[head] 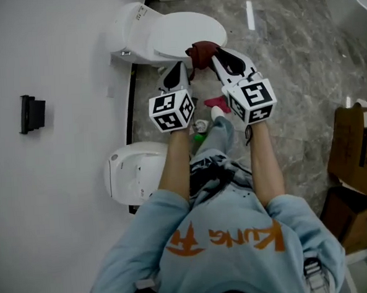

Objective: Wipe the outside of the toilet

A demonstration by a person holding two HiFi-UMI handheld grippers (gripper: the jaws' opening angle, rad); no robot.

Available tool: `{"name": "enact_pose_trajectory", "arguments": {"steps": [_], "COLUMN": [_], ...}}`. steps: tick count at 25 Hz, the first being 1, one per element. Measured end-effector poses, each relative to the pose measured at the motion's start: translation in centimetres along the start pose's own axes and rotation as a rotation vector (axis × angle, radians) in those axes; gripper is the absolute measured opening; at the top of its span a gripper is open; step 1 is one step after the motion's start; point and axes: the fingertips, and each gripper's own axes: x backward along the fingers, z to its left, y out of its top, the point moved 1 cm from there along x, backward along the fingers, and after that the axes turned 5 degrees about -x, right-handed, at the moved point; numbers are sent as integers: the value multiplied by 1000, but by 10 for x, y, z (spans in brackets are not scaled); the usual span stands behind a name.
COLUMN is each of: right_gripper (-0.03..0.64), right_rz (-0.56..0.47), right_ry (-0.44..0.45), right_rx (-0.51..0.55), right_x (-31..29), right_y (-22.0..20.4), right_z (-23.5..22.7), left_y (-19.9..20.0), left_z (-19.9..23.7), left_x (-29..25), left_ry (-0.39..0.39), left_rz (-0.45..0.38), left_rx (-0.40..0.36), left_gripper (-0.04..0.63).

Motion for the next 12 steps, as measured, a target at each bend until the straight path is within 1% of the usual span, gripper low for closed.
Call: {"name": "enact_pose_trajectory", "arguments": {"steps": [2, 4, 6, 8, 10, 12], "right_gripper": [54, 54, 54, 54, 54, 54], "right_rz": [21, 47, 69, 100, 131, 162], "right_ry": [10, 14, 11, 5, -10, -38], "right_rx": [-53, -81, -100, -95, -87, -93], "right_x": [-40, -78, -102, -114, -120, -126], "right_y": [-13, -19, -20, -19, -19, -25], "right_z": [-16, -33, -48, -65, -87, -110], "left_y": [-9, -7, -1, 5, 5, -2], "left_z": [21, 44, 62, 73, 77, 76], "left_x": [-31, -61, -86, -105, -123, -138], "left_ry": [7, 27, 47, 58, 71, 79], "left_rz": [72, 104, 110, 97, 87, 101], "left_rx": [-8, 4, 32, 74, 121, 144], "left_gripper": [-5, -5, -5, -5, -6, -5]}}
